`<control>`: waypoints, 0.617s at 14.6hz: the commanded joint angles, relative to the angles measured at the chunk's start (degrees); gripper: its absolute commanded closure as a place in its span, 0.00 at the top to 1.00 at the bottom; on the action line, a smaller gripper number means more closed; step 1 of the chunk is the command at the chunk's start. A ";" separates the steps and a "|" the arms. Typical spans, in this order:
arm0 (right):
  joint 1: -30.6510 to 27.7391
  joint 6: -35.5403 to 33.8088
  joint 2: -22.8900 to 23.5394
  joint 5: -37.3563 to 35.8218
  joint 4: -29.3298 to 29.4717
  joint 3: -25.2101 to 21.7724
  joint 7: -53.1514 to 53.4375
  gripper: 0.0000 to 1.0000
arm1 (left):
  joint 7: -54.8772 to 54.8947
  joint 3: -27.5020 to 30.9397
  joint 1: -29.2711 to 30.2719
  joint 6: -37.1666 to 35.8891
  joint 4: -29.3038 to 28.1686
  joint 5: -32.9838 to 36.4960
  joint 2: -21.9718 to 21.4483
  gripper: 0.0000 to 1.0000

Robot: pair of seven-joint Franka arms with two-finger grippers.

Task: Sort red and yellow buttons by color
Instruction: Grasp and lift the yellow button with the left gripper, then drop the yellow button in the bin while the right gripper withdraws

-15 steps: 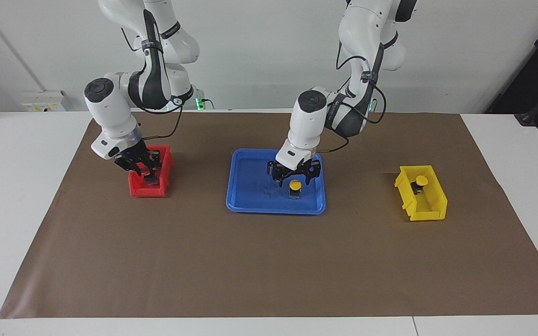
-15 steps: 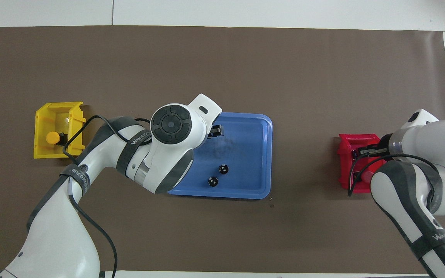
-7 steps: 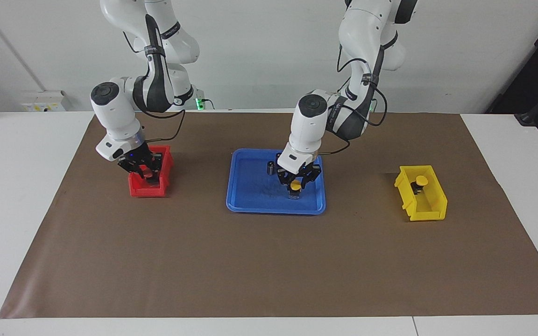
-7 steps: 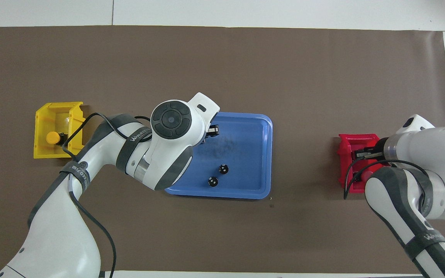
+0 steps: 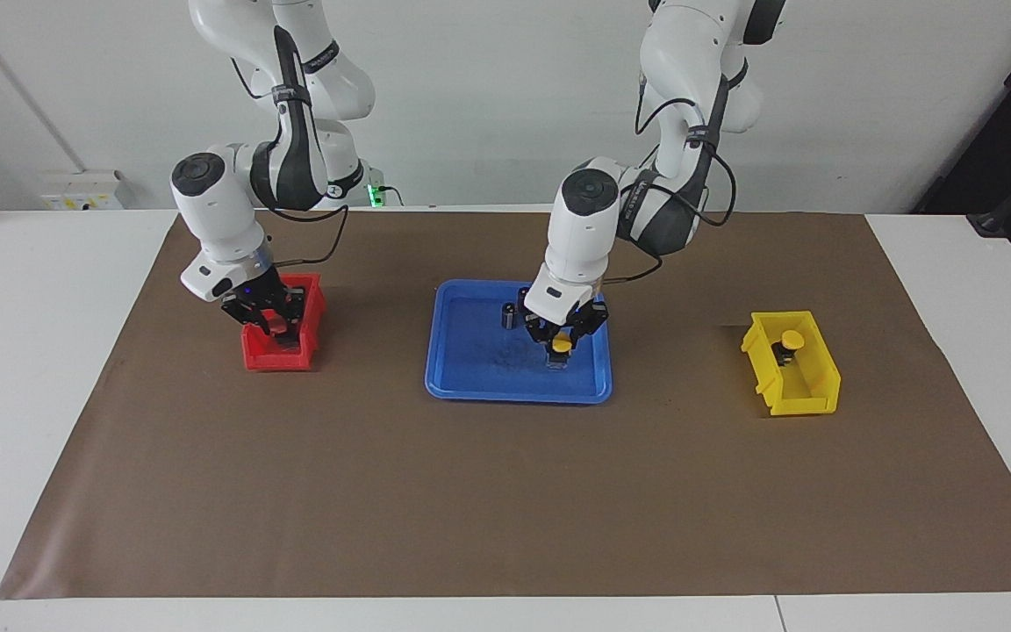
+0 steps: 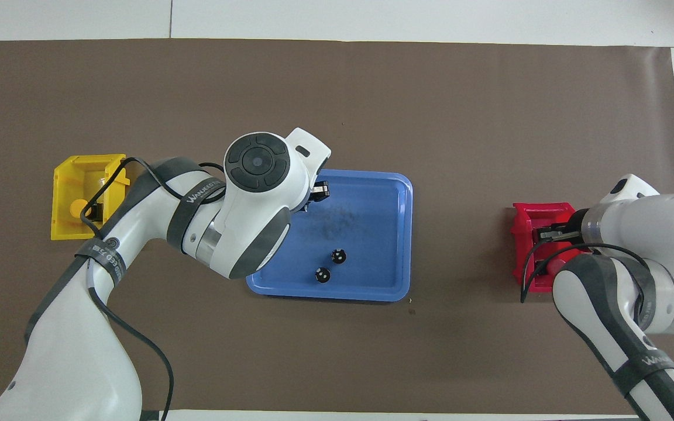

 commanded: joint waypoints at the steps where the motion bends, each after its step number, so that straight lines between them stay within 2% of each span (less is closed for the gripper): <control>1: -0.61 -2.57 0.09 0.87 2.07 0.39 -1.81 0.51 | 0.18 0.81 3.58 -9.33 3.93 0.37 -1.64 0.02; 5: -0.52 -8.63 0.88 0.87 7.60 0.39 -1.54 0.70 | 4.46 2.31 13.77 -10.32 4.20 5.99 -2.26 0.02; 6: -0.52 -10.12 0.79 0.87 9.35 0.48 -1.46 0.79 | 10.50 2.31 17.01 -10.41 4.20 6.87 -2.35 0.02; 7: -0.52 -12.23 0.53 0.79 11.28 0.48 -1.54 0.96 | 15.52 2.31 20.09 -10.15 4.20 6.88 -2.26 0.02; 9: -0.52 -21.33 0.00 0.87 17.77 0.57 -1.37 1.00 | 22.56 2.31 25.11 -9.19 4.20 7.05 -2.17 0.02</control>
